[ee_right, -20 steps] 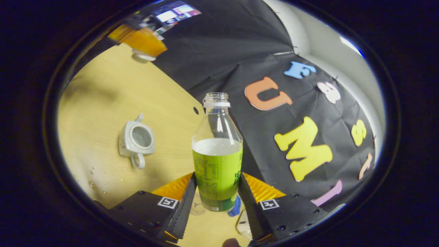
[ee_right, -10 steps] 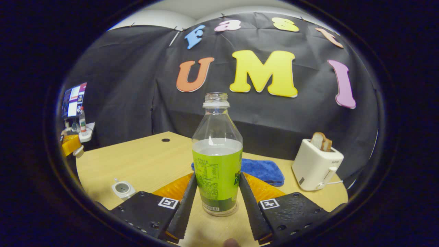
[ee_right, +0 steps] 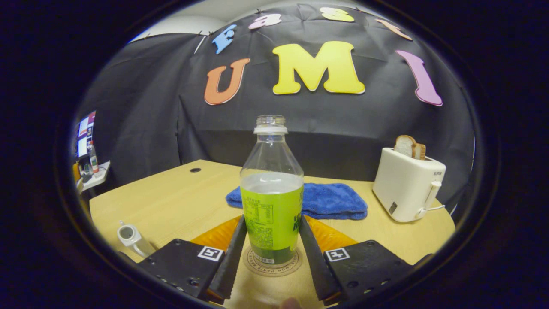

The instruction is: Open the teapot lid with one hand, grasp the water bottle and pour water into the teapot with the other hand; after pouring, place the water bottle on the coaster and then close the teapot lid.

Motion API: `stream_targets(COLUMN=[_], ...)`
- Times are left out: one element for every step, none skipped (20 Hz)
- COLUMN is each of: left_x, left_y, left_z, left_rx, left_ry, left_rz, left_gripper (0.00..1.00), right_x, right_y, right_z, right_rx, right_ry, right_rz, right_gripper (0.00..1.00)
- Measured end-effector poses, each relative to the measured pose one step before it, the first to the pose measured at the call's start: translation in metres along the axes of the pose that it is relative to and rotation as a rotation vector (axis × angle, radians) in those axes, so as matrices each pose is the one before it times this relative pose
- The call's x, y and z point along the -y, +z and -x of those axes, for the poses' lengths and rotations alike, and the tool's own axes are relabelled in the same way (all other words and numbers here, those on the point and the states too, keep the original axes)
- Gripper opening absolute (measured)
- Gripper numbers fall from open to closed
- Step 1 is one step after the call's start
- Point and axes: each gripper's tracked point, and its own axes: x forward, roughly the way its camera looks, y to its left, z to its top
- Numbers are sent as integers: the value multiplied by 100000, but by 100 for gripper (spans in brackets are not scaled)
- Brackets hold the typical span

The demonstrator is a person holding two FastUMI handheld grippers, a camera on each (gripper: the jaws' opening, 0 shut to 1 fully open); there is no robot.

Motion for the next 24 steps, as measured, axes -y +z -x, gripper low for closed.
stream_targets(left_x=[-143,-45,36,-51,33,73,31,264,214,363,484,473,447,643,477,377,226,196,380,307,301,324,422,196], left_y=[3,-98,15,-88,-58,-51,-89,-46,-124,-167,-218,-168,-139,-205,-407,-286,-234,-6,-309,-569,-521,-345,-209,-418], left_z=[-119,11,-41,11,-68,22,-76,-24,-148,-254,-93,-210,-334,-471,-637,-469,-495,-613,-527,-516,-569,-340,-302,-425], left_rx=[-25,-93,-34,-164,45,-148,-61,40,-179,-20,-396,177,370,-86,-751,-943,-238,355,-849,-923,-1075,-385,-700,-454], left_ry=[4,89,-2,75,-147,-116,-159,-274,-479,-591,-751,-652,-700,-1358,-907,-653,-245,-286,-444,-213,-28,-175,-243,-197], left_rz=[168,-32,-85,168,273,217,139,308,653,887,711,366,626,297,-432,-1312,-1306,-503,-112,-187,-101,-404,-445,127], left_gripper=[2,3,3,2,2,2,2,2,2,2,2,2,2,2,2,2,3,3,2,2,2,3,3,3], right_x=[62,-34,-15,-150,47,-174,-137,-82,19,-14,79,157,476,720,926,414,422,712,594,456,373,383,403,390], right_y=[-98,227,-153,-324,-263,-266,-53,-64,10,-12,145,172,154,-120,-208,-180,-234,-489,-96,-71,52,-4,53,-110], right_z=[-93,-28,-87,36,151,103,198,253,176,463,600,733,866,1178,1357,1509,1428,1467,1330,1377,1203,1041,998,884], right_rx=[-323,1789,-427,-23,-1444,-628,-401,-63,-442,1,90,993,463,67,21,818,670,-284,960,1113,1383,1260,1366,1140], right_ry=[-524,-731,-688,-310,-284,742,365,340,62,73,217,-66,-976,-1637,-2189,-57,-335,-1048,-593,-596,-121,-495,-604,-586], right_rz=[802,233,826,327,137,-716,-912,-605,-14,-69,-318,-796,-482,-206,328,-1841,-1260,-144,-529,-533,-131,452,211,246], right_gripper=[71,71,71,73,74,77,76,88,92,99,99,99,99,98,99,98,97,98,98,98,96,98,98,98])
